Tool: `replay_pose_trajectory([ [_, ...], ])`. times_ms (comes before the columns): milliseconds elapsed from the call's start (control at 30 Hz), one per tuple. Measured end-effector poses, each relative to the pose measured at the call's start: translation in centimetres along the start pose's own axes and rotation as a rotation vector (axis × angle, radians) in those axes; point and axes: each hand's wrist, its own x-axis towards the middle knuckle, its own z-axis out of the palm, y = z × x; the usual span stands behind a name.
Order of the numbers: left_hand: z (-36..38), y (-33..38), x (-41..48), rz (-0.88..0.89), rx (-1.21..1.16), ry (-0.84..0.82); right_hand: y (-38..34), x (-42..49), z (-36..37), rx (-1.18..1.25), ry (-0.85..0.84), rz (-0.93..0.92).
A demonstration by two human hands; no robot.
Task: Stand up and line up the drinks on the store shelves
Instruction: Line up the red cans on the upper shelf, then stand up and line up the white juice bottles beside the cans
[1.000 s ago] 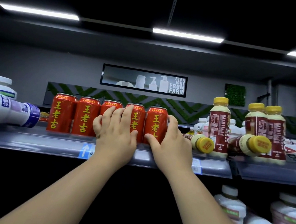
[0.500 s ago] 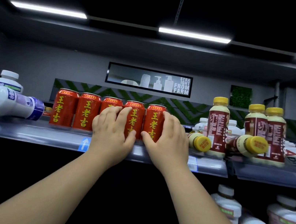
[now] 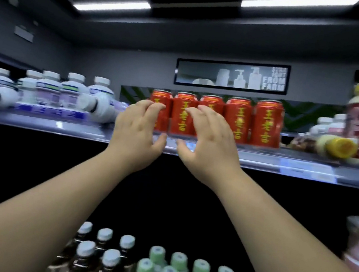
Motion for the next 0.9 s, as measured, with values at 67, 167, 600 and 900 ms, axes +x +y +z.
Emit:
replay_pose_trajectory([
  [67, -1.3, -2.4, 0.2, 0.023, -0.005, 0.001, -1.6, 1.0, 1.5, 0.022, -0.032, 0.01],
  [167, -3.0, -6.9, 0.3, 0.055, -0.024, 0.067, -4.7, 2.6, 4.4, 0.032, -0.062, 0.027],
  [600, -3.2, -22.0, 0.3, 0.091, -0.297, 0.009, -13.0, 8.5, 16.1, 0.038, -0.046, 0.255],
  [900, -0.5, -24.5, 1.7, -0.004, -0.478, -0.138, -14.3, 11.3, 17.2, 0.094, -0.123, 0.273],
])
